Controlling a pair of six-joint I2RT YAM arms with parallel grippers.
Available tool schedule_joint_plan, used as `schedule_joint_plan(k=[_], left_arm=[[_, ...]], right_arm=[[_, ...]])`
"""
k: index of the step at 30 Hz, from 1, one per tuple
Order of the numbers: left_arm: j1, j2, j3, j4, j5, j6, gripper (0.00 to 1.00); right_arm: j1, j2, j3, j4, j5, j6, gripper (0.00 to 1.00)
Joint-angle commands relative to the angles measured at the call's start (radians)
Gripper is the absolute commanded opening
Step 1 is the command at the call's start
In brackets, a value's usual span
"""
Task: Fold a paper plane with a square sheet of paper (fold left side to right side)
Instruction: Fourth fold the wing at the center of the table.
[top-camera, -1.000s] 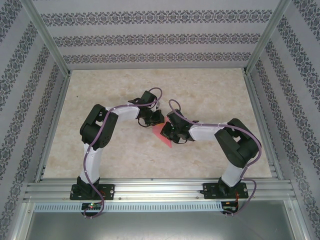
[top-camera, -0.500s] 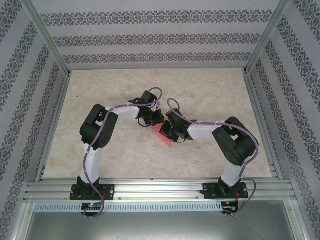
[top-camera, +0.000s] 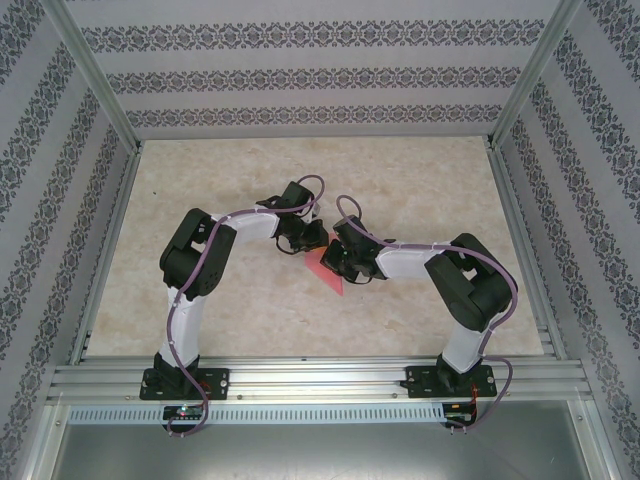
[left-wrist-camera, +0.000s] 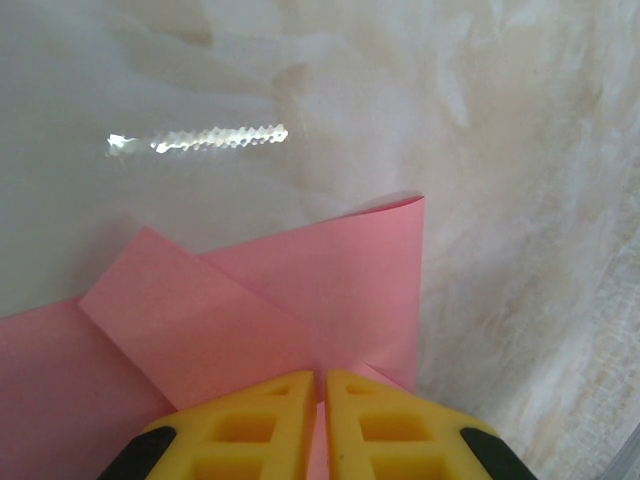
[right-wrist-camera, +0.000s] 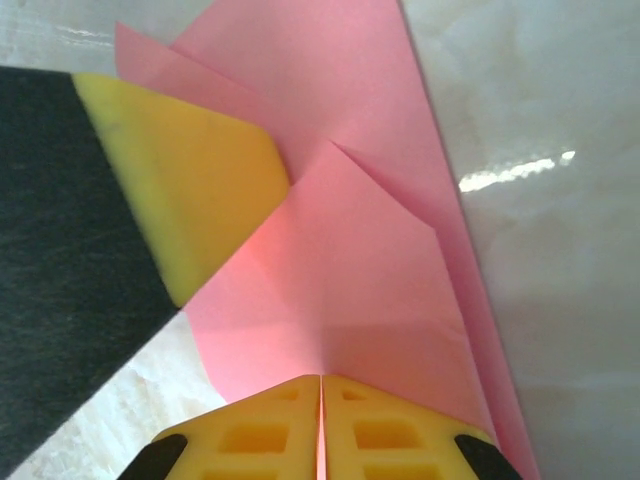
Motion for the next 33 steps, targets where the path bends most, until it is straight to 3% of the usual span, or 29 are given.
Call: schedule_joint_plan(k=[1, 23, 33], left_arm=[[0.002, 0.030, -0.025, -0.038, -0.092, 0.010, 0.15], [0.002, 0.036, -0.007, -0.056, -0.100, 0.018, 0.14], [0.002, 0.029, 0.011, -0.075, -0.097, 0.025, 0.15]], right_arm=[[-0.009, 0.017, -0.029, -0.040, 0.018, 0.031, 0.10], [0.077, -0.139, -0.154, -0.324, 0.007, 0.064, 0.10], [0.057, -0.271, -0.323, -0.300, -0.006, 0.076, 0.10]])
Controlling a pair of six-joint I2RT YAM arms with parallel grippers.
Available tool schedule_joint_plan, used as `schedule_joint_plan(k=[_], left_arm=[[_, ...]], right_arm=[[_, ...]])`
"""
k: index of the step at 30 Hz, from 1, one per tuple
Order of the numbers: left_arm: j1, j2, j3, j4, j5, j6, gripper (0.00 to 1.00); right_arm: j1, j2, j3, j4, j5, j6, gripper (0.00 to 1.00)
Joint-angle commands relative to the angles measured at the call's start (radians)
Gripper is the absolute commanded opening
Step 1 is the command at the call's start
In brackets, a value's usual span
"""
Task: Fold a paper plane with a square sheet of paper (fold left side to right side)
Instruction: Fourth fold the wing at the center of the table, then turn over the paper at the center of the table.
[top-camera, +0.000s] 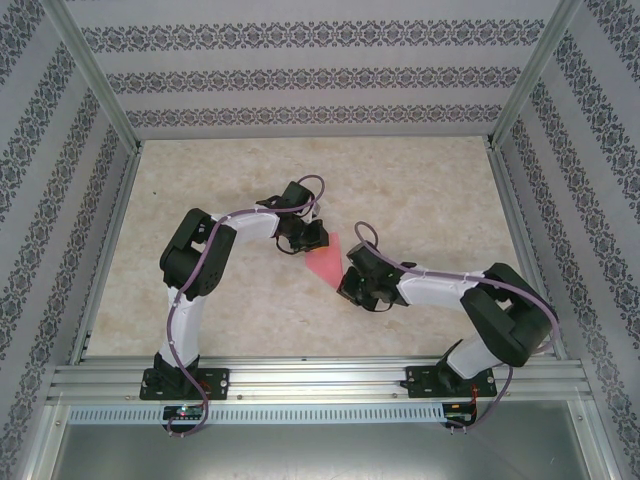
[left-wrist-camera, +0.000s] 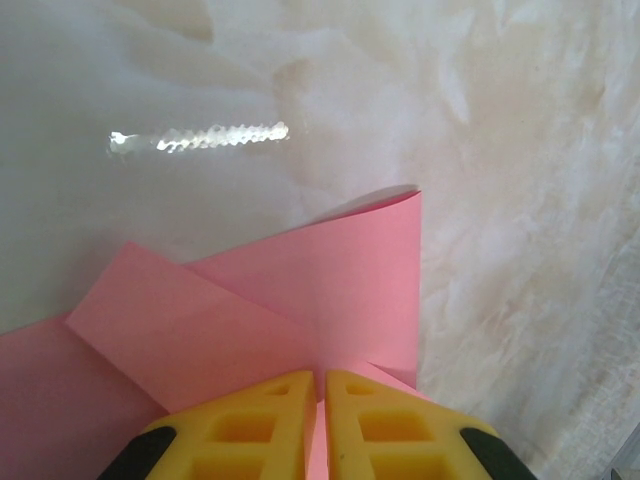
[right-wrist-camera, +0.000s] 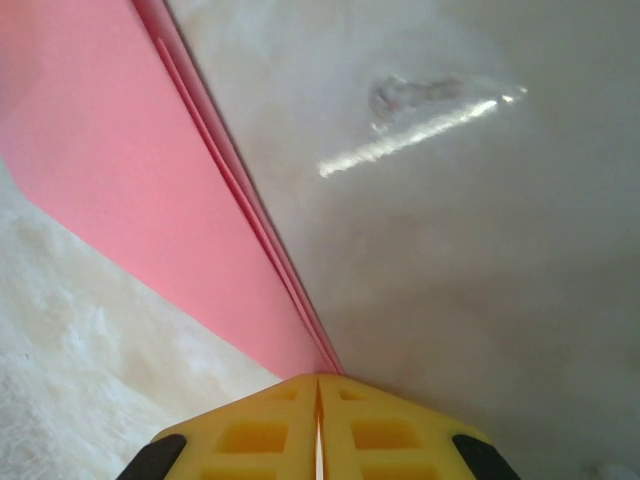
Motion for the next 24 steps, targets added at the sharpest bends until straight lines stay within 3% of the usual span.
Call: schedule_joint_plan(k=[1, 7, 15, 19, 24], left_arm=[[0.002, 0.026, 0.008, -0.067, -0.096, 0.023, 0.15], [0.002, -0.025, 0.043, -0.069, -0.041, 0.008, 0.23], [0.040, -0.208, 0.087, -0.147, -0.039, 0.015, 0.44], [0.075, -0.326, -0.049, -0.100, -0.066, -0.016, 0.52], [0.082, -0.389, -0.276, 0.126, -0.026, -0.132, 0.56]], right_arm=[[-0.013, -0.011, -0.075, -0.162, -0.020, -0.002, 0.10], [-0.063, -0.209, -0.029, -0.248, 0.014, -0.186, 0.13], [-0.211, -0.380, 0.004, -0.182, -0.067, -0.505, 0.37], [-0.245, -0.340, 0.032, -0.076, -0.153, -0.619, 0.47], [-0.266, -0.151, 0.096, 0.062, -0.250, -0.717, 0.55]])
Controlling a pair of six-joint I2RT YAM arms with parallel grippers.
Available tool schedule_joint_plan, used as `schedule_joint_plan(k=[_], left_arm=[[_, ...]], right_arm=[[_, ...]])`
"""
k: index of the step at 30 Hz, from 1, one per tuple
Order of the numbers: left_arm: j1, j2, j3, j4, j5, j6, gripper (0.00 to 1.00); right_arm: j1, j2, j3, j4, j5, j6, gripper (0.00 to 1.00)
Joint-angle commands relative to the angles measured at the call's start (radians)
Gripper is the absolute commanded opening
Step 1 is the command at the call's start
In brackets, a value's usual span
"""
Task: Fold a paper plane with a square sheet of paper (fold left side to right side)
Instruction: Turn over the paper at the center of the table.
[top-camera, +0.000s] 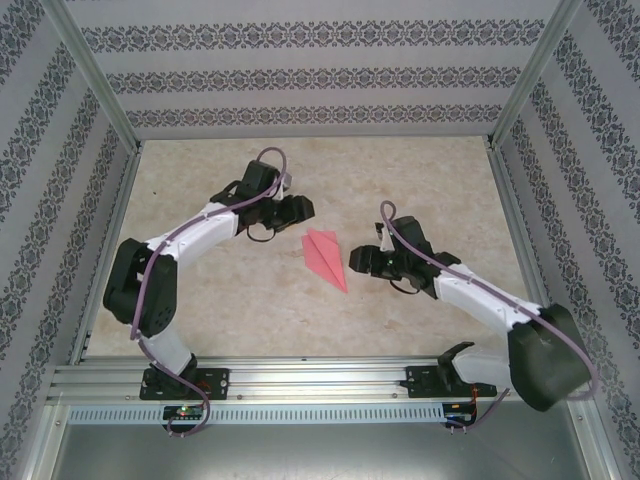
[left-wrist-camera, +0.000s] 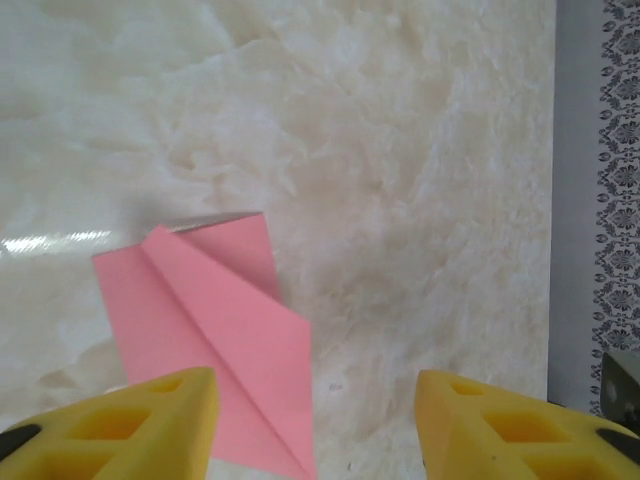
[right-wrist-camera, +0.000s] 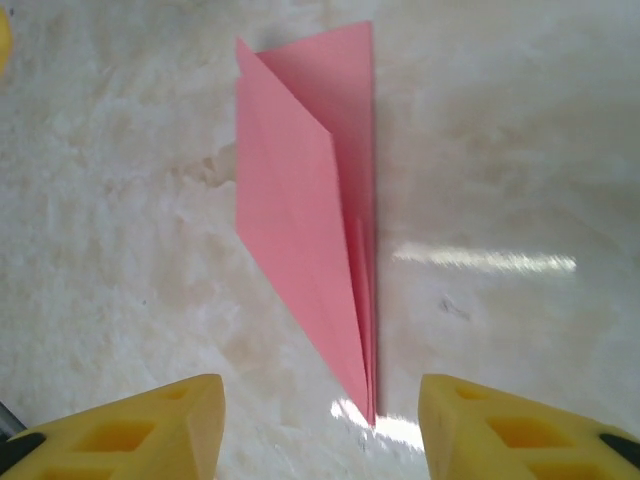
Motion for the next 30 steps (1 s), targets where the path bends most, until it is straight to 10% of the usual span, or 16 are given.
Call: schedule_joint_plan(k=[1, 30], left_arm=[[-0.003, 0.028, -0.130, 0.166, 0.025, -0.099, 0.57], [-0.071, 0.271, -0.066, 0.323, 0.098, -0.179, 0.57]], right_arm=[[-0.019, 0.119, 0.061, 0.136, -0.095, -0.125, 0.56], [-0.056, 0.533, 0.274, 0.093, -0.056, -0.163, 0.33]])
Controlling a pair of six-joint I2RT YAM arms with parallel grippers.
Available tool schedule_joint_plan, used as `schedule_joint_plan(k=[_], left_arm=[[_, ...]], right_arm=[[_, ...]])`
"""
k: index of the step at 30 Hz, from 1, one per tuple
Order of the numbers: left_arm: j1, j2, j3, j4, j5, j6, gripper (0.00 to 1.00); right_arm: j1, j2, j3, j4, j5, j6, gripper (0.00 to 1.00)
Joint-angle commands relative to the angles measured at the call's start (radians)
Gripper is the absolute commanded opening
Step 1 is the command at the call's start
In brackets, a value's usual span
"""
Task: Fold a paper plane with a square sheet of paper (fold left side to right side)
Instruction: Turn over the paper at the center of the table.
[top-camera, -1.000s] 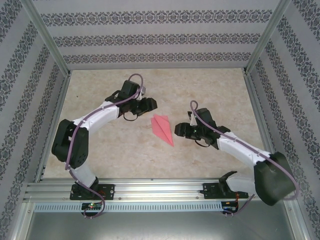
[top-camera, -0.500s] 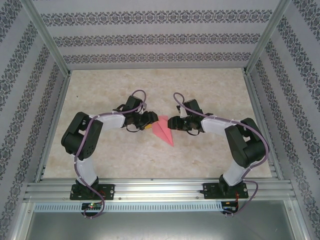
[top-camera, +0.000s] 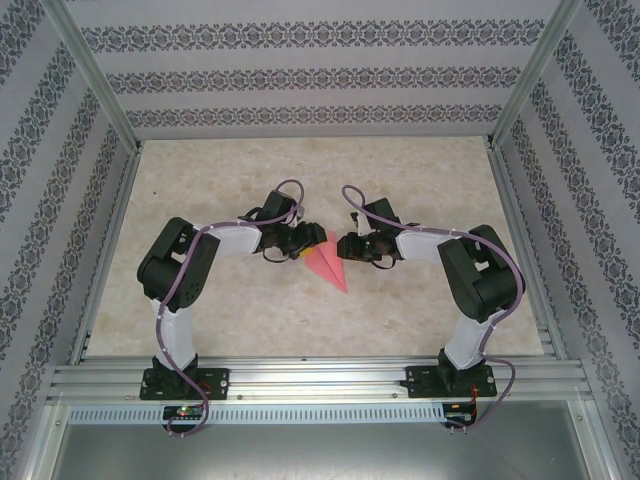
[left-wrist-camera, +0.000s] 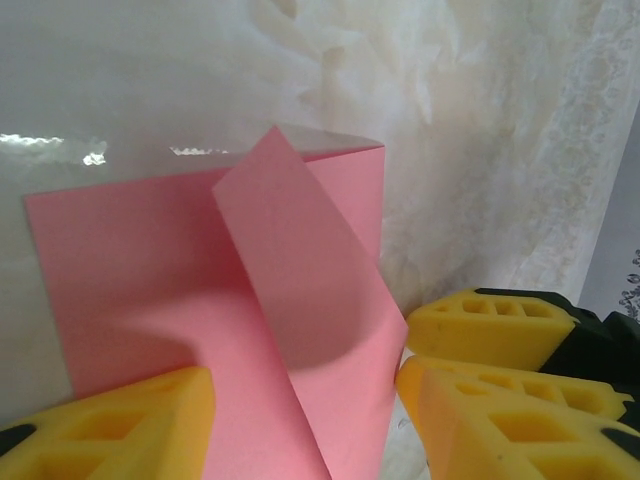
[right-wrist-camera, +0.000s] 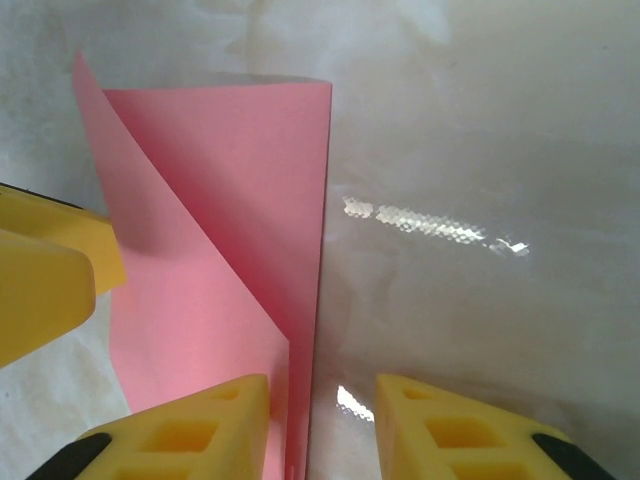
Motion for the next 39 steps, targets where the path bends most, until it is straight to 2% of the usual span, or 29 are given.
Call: schedule_joint_plan(k=[1, 6, 12, 15, 19, 23, 26, 29, 36, 39], left_arm=[[-0.017, 0.026, 0.041, 0.027, 0.014, -0.017, 0.56], [-0.039, 0.061, 0.086, 0.028, 0.028, -0.012, 0.47], [-0.044, 0.065, 0.098, 0.040, 0.030, -0.012, 0.26], [-0.046, 0.044, 0.093, 0.046, 0.029, -0.006, 0.17], [-0.045, -0.014, 0.085, 0.064, 0.026, 0.016, 0.07], [-0.045, -0.129, 0.089, 0.043, 0.001, 0.064, 0.05], [-0.038, -0.230, 0.113, -0.010, -0.023, 0.110, 0.05], [-0.026, -0.320, 0.142, -0.045, -0.036, 0.141, 0.05], [-0.015, -0.458, 0.212, -0.054, -0.004, 0.184, 0.07], [-0.016, -0.490, 0.226, -0.040, 0.015, 0.182, 0.08]], right_arm=[[-0.012, 0.011, 0.020, -0.002, 0.005, -0.006, 0.33], [-0.015, 0.007, 0.016, -0.005, 0.008, -0.008, 0.33], [-0.041, -0.047, -0.024, 0.044, -0.040, 0.032, 0.33], [-0.081, -0.146, -0.094, 0.135, -0.099, 0.084, 0.37], [-0.141, -0.301, -0.186, 0.222, -0.192, 0.141, 0.49], [-0.195, -0.434, -0.267, 0.323, -0.302, 0.238, 0.63], [-0.212, -0.518, -0.295, 0.358, -0.352, 0.284, 0.77], [-0.220, -0.573, -0.296, 0.394, -0.438, 0.318, 0.97], [-0.225, -0.621, -0.263, 0.510, -0.586, 0.403, 0.98], [-0.205, -0.630, -0.256, 0.540, -0.595, 0.417, 0.98]])
